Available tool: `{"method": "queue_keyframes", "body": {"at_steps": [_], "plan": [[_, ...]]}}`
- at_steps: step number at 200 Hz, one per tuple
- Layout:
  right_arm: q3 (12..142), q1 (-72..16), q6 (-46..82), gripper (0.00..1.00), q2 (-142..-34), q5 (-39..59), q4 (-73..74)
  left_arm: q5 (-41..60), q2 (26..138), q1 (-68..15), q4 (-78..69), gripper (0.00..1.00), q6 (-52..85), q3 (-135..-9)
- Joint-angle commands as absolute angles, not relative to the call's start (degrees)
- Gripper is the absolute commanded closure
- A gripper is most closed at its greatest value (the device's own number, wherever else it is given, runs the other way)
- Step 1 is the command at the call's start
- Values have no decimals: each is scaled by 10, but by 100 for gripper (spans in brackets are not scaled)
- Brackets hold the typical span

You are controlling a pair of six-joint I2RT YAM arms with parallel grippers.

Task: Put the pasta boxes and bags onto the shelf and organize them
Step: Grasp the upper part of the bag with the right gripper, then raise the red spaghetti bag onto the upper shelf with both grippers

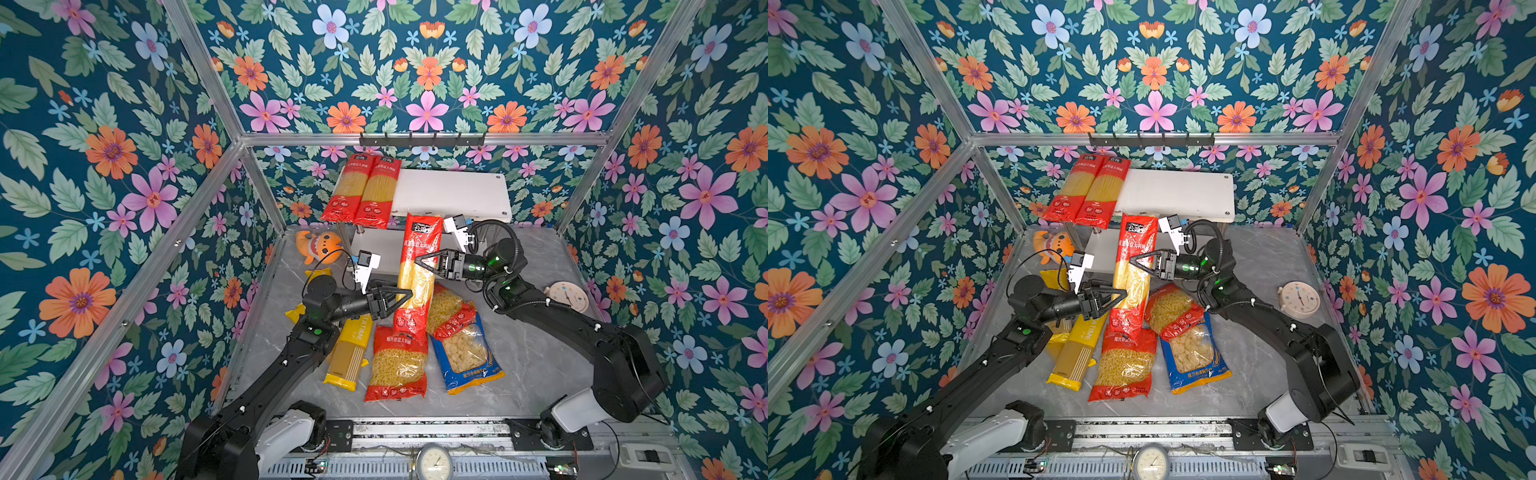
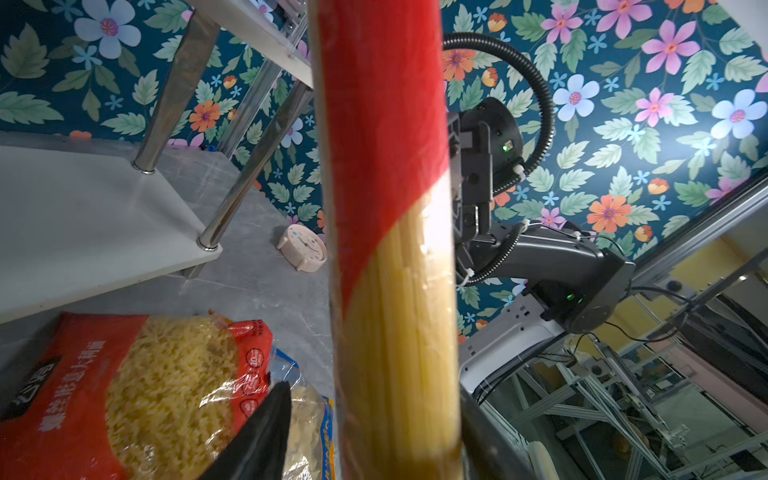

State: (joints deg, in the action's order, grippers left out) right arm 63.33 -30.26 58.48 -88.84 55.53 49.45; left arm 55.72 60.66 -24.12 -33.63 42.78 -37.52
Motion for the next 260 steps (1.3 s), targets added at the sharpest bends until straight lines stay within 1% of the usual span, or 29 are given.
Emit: {"method": "queue_keyframes", "body": {"at_steps": [1, 14, 26, 35, 49, 63, 74, 102, 129, 166, 197, 219, 243, 252, 260], "plan": [[669, -296, 646, 87, -912, 580, 613, 568, 619, -243, -398, 45, 454, -382], [681, -295, 654, 84, -924, 573, 616, 562, 630, -245, -406, 52, 457, -388], [685, -293, 652, 79, -929, 563, 606, 555, 643, -245, -403, 66, 457, -396], [682, -293, 649, 72, -930, 552, 598, 549, 652, -246, -400, 74, 458, -403], [670, -291, 640, 59, -923, 528, 584, 544, 665, -246, -409, 81, 469, -411], [652, -289, 622, 48, -910, 504, 538, 535, 673, -245, -423, 86, 482, -419], [633, -287, 601, 42, -895, 482, 506, 528, 680, -245, -430, 88, 491, -428], [564, -288, 561, 38, -852, 408, 442, 499, 696, -245, -425, 93, 499, -461], [498, -304, 537, 36, -803, 347, 420, 458, 716, -245, -418, 94, 508, -490], [480, -351, 497, 35, -762, 288, 373, 431, 741, -245, -444, 94, 541, -509], [496, -375, 467, 41, -758, 267, 335, 421, 749, -246, -432, 91, 544, -534], [506, -377, 467, 49, -765, 266, 338, 414, 751, -249, -423, 88, 541, -541], [520, -378, 468, 62, -772, 265, 344, 406, 759, -251, -419, 86, 550, -549], [521, -377, 469, 69, -772, 263, 348, 407, 763, -251, -416, 83, 551, -555], [522, -377, 470, 74, -772, 257, 352, 407, 765, -251, -411, 77, 551, -560]]}}
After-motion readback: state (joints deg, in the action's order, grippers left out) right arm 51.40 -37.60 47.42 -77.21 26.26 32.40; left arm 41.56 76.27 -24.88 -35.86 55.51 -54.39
